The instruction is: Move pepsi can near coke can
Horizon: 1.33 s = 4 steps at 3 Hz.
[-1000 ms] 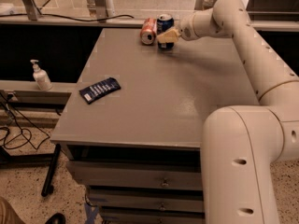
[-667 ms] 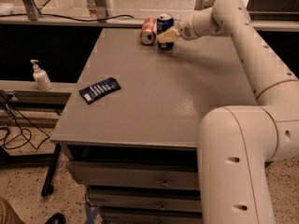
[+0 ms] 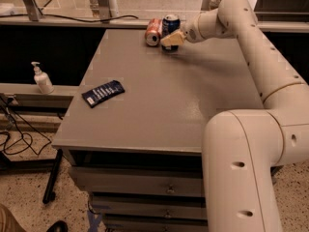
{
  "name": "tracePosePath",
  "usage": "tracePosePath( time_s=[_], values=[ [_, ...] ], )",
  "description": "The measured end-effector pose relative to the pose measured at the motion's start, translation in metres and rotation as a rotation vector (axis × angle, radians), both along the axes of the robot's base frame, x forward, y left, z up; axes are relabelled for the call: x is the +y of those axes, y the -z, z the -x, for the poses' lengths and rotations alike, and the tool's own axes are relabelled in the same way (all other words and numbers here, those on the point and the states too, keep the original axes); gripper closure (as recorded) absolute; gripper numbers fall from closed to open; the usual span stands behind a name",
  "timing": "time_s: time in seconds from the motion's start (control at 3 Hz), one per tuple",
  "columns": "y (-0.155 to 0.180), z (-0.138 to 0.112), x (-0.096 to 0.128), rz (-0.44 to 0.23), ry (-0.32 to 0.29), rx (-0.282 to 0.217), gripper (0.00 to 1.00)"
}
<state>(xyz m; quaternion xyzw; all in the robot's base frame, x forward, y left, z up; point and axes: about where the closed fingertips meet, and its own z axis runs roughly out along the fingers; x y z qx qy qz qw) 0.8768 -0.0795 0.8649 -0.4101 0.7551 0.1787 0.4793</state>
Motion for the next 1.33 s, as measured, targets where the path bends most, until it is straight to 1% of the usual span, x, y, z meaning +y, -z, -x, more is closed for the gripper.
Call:
tracePosePath(
  time_s=[0.33, 0.67, 1.0, 1.33],
  values=[
    [0.002, 0.002, -0.004, 0.004, -0.007, 0.014, 0.0],
    [-0.005, 0.009, -0.024, -0.019, -0.007, 0.009, 0.0],
    [-0.028, 0.029, -0.067, -0.069, 0.0, -0.022, 0.0],
    [-0.06, 0.064, -0.124, -0.115, -0.007, -0.079, 0.0]
  ],
)
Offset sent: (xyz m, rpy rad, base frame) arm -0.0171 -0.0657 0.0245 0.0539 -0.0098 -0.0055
